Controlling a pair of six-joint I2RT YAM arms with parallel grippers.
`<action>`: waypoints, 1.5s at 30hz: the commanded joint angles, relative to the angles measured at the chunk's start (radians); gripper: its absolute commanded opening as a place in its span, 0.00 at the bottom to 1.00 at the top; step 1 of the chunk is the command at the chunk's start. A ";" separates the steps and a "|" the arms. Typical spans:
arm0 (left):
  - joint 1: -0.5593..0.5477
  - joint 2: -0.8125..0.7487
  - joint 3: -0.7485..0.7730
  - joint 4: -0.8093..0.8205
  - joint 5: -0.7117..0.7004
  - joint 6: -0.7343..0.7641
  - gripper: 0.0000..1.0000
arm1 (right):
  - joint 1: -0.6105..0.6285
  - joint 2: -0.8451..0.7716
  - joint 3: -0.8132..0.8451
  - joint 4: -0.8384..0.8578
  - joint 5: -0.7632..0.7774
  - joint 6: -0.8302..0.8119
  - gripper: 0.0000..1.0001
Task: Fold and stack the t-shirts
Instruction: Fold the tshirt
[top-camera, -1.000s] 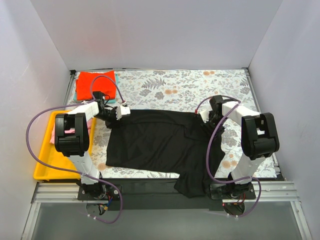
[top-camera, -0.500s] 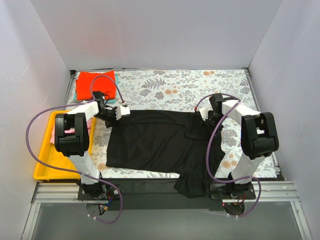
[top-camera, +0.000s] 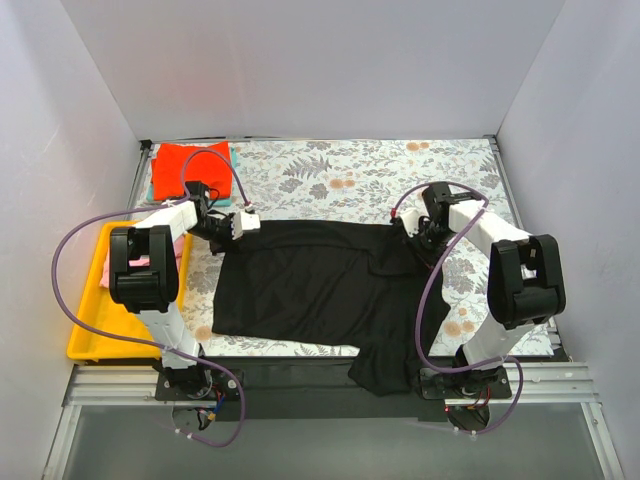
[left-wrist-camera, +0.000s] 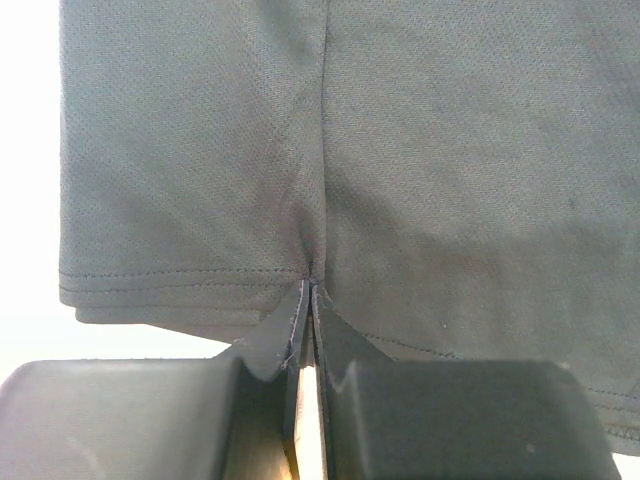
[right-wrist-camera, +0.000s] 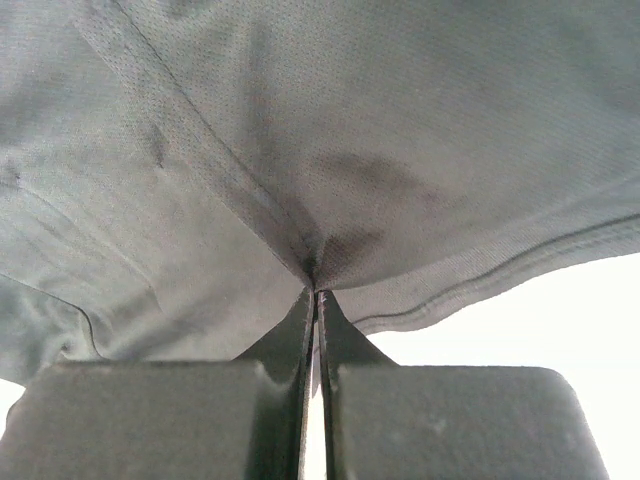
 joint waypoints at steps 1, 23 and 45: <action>-0.002 -0.037 0.048 -0.013 -0.005 0.024 0.00 | -0.008 -0.049 0.022 -0.034 0.010 -0.016 0.01; 0.028 -0.045 0.091 -0.047 -0.011 0.056 0.00 | -0.024 -0.104 -0.018 -0.077 0.001 -0.042 0.01; 0.037 -0.031 0.175 -0.154 0.029 -0.005 0.27 | -0.042 -0.086 0.096 -0.190 -0.091 -0.102 0.57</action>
